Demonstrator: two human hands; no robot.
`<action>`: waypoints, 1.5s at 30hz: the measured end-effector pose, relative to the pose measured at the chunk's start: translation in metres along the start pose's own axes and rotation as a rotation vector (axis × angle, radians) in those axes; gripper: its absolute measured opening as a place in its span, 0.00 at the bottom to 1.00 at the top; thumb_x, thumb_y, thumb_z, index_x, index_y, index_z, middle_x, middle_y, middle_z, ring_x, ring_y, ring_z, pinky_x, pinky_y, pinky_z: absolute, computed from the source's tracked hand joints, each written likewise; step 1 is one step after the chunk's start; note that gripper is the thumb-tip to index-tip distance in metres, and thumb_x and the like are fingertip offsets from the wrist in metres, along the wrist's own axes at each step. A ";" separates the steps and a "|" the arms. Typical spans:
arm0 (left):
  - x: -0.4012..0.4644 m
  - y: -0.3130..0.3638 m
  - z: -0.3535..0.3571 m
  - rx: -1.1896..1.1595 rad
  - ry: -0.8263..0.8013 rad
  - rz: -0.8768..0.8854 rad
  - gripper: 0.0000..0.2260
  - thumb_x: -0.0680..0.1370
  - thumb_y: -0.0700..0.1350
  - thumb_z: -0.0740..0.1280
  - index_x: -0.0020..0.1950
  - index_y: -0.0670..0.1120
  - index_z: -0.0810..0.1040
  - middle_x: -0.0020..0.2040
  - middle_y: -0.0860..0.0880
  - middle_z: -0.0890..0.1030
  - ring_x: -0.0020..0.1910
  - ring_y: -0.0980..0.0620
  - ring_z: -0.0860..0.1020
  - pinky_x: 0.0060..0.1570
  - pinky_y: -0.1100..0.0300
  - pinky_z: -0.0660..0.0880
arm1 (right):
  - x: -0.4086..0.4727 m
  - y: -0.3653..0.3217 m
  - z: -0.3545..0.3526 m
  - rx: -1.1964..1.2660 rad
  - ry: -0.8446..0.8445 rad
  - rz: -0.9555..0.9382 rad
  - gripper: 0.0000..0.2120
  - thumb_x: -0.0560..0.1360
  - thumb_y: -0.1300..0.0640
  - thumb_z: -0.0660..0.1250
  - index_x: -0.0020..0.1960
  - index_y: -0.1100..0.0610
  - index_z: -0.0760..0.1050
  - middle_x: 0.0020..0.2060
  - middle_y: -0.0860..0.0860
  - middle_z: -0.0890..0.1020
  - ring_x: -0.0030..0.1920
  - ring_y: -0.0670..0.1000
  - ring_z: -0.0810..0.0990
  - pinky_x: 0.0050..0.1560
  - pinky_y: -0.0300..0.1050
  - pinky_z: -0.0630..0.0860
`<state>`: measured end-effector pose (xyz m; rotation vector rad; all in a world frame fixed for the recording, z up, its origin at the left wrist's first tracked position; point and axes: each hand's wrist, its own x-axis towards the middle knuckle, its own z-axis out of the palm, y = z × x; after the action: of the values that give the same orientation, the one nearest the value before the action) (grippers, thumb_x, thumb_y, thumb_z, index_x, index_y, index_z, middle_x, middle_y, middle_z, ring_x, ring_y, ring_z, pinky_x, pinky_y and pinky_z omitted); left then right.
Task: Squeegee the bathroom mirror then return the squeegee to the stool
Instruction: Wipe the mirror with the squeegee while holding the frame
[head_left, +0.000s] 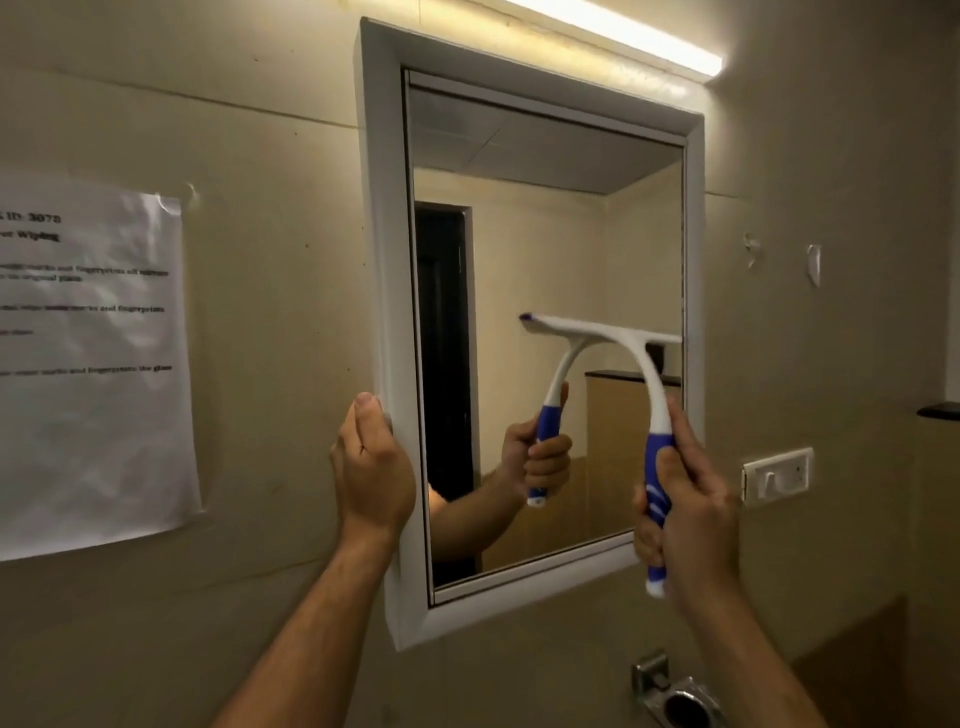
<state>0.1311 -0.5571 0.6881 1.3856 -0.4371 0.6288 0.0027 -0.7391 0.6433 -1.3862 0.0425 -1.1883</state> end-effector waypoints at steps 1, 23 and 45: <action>0.001 -0.001 0.000 0.008 -0.005 0.006 0.17 0.84 0.45 0.48 0.55 0.46 0.76 0.51 0.52 0.76 0.48 0.63 0.68 0.54 0.65 0.60 | -0.015 0.007 0.002 -0.001 -0.004 0.015 0.19 0.80 0.54 0.58 0.66 0.35 0.72 0.42 0.60 0.76 0.26 0.45 0.70 0.21 0.35 0.68; 0.002 -0.002 0.001 0.076 0.028 -0.035 0.20 0.84 0.49 0.47 0.73 0.43 0.63 0.72 0.43 0.67 0.70 0.49 0.64 0.69 0.58 0.57 | -0.112 0.059 0.032 -0.050 -0.079 0.009 0.22 0.74 0.49 0.59 0.63 0.26 0.68 0.30 0.52 0.78 0.27 0.49 0.71 0.26 0.40 0.71; 0.006 -0.010 0.003 0.212 0.045 -0.040 0.23 0.82 0.54 0.45 0.72 0.44 0.63 0.72 0.44 0.66 0.70 0.46 0.63 0.68 0.56 0.60 | -0.097 0.063 0.028 -0.074 -0.125 -0.016 0.22 0.76 0.48 0.58 0.65 0.27 0.66 0.30 0.49 0.77 0.28 0.47 0.71 0.28 0.39 0.71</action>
<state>0.1420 -0.5597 0.6846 1.5737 -0.3120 0.6871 0.0130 -0.6717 0.5460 -1.5261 -0.0128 -1.1207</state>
